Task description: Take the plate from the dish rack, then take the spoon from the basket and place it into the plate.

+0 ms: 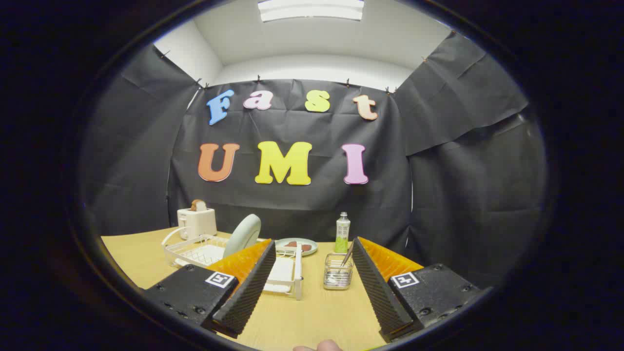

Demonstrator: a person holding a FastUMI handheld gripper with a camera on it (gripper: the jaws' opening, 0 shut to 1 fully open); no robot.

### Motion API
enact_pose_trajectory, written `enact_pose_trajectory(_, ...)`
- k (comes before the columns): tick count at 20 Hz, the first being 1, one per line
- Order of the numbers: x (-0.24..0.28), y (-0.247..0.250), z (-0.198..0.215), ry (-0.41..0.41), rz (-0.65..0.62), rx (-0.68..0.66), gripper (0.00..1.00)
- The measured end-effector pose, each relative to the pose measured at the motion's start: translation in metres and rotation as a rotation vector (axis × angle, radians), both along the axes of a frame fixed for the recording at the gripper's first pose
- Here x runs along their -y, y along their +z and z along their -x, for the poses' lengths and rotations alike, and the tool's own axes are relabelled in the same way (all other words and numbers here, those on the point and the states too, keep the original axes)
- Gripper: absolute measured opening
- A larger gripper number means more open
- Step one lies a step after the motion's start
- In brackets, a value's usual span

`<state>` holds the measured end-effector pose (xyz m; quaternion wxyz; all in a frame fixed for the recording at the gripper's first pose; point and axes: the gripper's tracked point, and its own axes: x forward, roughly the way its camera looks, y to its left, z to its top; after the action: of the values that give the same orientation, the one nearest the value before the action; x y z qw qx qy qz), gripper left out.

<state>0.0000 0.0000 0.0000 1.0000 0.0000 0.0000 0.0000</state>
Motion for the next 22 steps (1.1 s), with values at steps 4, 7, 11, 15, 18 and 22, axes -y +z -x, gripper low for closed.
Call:
enact_pose_trajectory(4,0.005,0.000,0.000,-0.005,-0.043,0.002,1.00)
enact_pose_trajectory(7,0.010,0.000,0.001,-0.025,-0.046,0.002,1.00)
enact_pose_trajectory(11,0.010,-0.002,0.001,-0.030,-0.038,-0.007,1.00)
enact_pose_trajectory(15,0.005,-0.003,0.000,-0.011,-0.046,-0.014,1.00)
enact_pose_trajectory(18,0.001,-0.003,-0.003,0.001,-0.032,-0.022,1.00)
enact_pose_trajectory(22,-0.005,-0.005,-0.007,0.029,-0.025,-0.048,1.00)
